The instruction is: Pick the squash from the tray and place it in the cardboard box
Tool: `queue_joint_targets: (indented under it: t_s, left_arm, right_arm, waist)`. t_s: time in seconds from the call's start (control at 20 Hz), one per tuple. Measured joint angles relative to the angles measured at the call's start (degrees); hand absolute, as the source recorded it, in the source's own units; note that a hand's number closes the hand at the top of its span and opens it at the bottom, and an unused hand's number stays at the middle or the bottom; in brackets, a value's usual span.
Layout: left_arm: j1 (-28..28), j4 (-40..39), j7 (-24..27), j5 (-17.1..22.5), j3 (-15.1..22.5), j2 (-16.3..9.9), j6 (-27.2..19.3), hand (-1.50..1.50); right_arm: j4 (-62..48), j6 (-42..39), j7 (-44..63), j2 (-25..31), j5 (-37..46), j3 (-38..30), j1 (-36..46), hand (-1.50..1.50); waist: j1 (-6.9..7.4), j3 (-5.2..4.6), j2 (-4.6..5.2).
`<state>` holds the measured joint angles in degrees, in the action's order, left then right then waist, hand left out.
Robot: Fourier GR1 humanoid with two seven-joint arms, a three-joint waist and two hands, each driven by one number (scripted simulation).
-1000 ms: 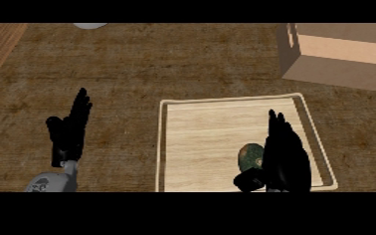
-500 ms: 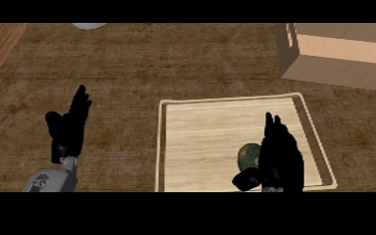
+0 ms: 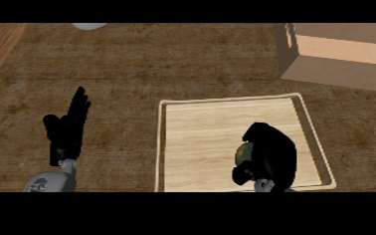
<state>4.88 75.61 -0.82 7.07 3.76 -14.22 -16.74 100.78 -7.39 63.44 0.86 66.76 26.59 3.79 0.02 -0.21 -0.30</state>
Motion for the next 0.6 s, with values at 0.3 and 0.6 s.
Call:
queue_joint_targets:
  t_s: [0.3, 0.6]
  left_arm:
    - [0.25, -1.64, 1.13, 0.05, -1.58, -0.2, 1.57, 0.0]
    - [0.4, -1.44, 0.64, 0.11, -1.57, -0.03, 1.59, 0.0]
  right_arm:
    - [2.69, -3.48, -7.8, 4.88, -3.14, -0.56, 0.03, 1.5]
    - [7.78, -9.8, -30.92, 20.07, -12.54, 2.73, -3.6, 1.5]
  waist:
    - [-0.07, 0.16, 0.19]
    - [-0.48, 0.32, 0.14]
